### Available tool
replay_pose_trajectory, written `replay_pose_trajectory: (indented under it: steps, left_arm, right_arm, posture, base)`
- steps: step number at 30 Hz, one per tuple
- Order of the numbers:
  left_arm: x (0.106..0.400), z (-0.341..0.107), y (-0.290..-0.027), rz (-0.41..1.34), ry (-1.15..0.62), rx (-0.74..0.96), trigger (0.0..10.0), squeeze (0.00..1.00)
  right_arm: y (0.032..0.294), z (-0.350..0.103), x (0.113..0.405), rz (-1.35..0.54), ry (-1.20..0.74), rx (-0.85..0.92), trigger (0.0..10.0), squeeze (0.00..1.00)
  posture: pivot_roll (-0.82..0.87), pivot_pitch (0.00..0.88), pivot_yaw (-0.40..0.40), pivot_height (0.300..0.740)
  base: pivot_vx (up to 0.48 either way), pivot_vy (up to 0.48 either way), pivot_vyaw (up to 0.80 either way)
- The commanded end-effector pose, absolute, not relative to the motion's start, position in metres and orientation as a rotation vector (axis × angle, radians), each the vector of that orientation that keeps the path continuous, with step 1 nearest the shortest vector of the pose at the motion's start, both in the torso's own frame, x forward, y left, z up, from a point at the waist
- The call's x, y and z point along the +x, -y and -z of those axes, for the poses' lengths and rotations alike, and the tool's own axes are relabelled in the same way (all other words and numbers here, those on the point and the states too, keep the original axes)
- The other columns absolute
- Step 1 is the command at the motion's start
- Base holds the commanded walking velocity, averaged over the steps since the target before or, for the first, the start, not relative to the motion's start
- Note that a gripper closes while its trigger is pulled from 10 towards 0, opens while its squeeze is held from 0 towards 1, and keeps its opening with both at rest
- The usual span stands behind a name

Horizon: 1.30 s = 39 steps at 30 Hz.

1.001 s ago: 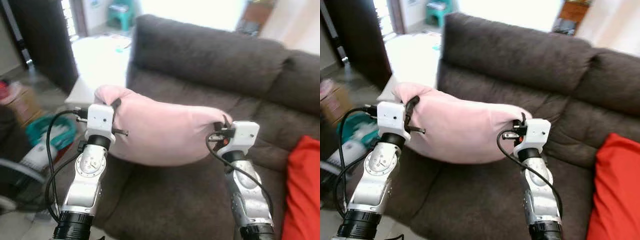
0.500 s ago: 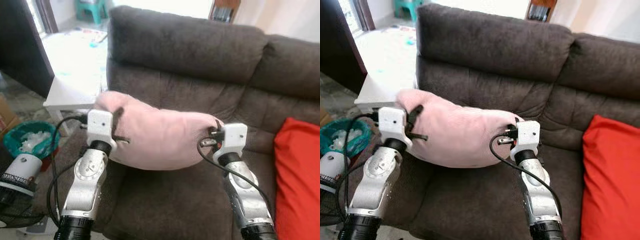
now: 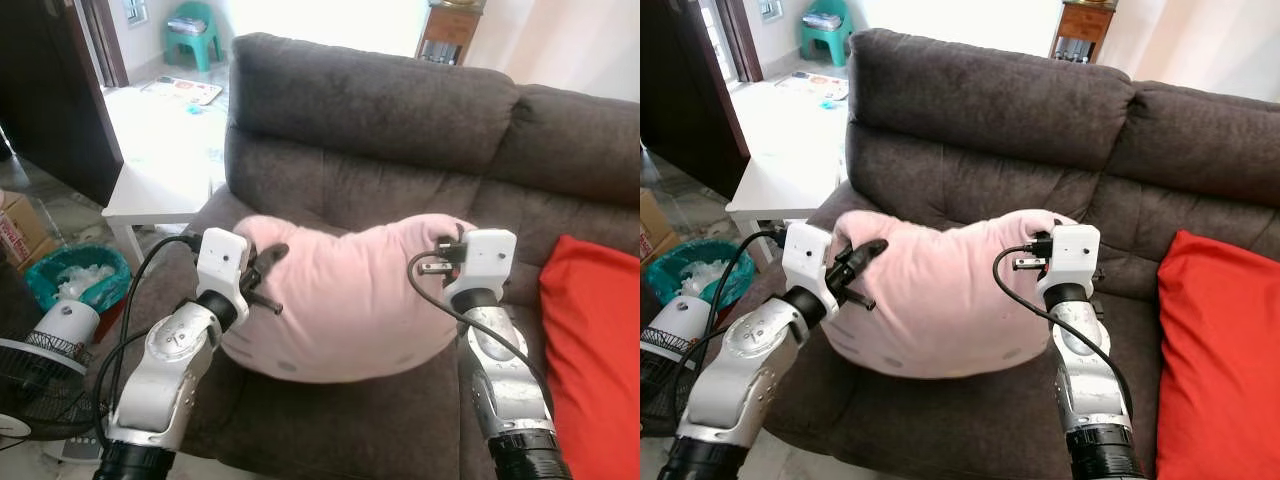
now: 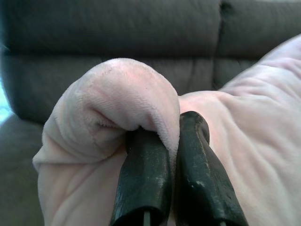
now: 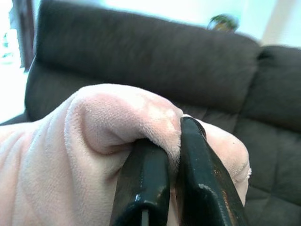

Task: Move the pillow to the sofa from floor

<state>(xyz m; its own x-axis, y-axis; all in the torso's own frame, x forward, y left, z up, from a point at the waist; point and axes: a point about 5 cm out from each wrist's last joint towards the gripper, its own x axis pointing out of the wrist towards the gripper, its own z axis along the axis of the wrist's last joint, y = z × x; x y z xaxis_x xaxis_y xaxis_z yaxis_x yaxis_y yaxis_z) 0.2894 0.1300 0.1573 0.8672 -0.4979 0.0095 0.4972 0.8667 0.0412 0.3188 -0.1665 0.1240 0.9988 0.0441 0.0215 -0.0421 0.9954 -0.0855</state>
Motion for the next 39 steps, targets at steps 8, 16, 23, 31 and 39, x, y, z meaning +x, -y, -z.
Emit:
replay_pose_trajectory:
  steps: [8,16,23,31,39]
  left_arm:
    - [0.268,-0.15,-0.121,0.746,-0.085,0.043,10.0,0.0]
    - [0.268,-0.149,-0.126,0.722,-0.105,0.023,10.0,0.0]
    - [0.272,-0.163,-0.118,0.685,-0.014,-0.016,10.0,0.0]
    - [0.26,-0.164,-0.103,0.787,-0.042,-0.054,10.0,0.0]
    - [0.258,-0.162,-0.104,0.809,-0.069,-0.07,10.0,0.0]
  right_arm:
    - [0.133,-0.118,0.314,-0.375,-0.029,-0.21,10.0,0.0]
    - [0.142,-0.117,0.319,-0.328,-0.047,-0.245,10.0,0.0]
    - [0.138,-0.15,0.323,-0.295,0.128,-0.15,10.0,0.0]
    - [0.124,-0.144,0.32,-0.396,0.087,-0.182,10.0,0.0]
    - [0.12,-0.137,0.316,-0.484,0.046,-0.208,10.0,1.0]
  posture:
    - [0.19,0.025,-0.107,0.74]
    - [0.19,0.028,-0.109,0.74]
    - [0.18,0.028,-0.112,0.74]
    - [0.19,0.029,-0.116,0.74]
    - [0.19,0.026,-0.117,0.74]
  base:
    - [0.0,0.0,0.0]
    - [0.0,0.0,0.0]
    - [0.0,0.0,0.0]
    - [0.0,0.0,0.0]
    - [0.0,0.0,0.0]
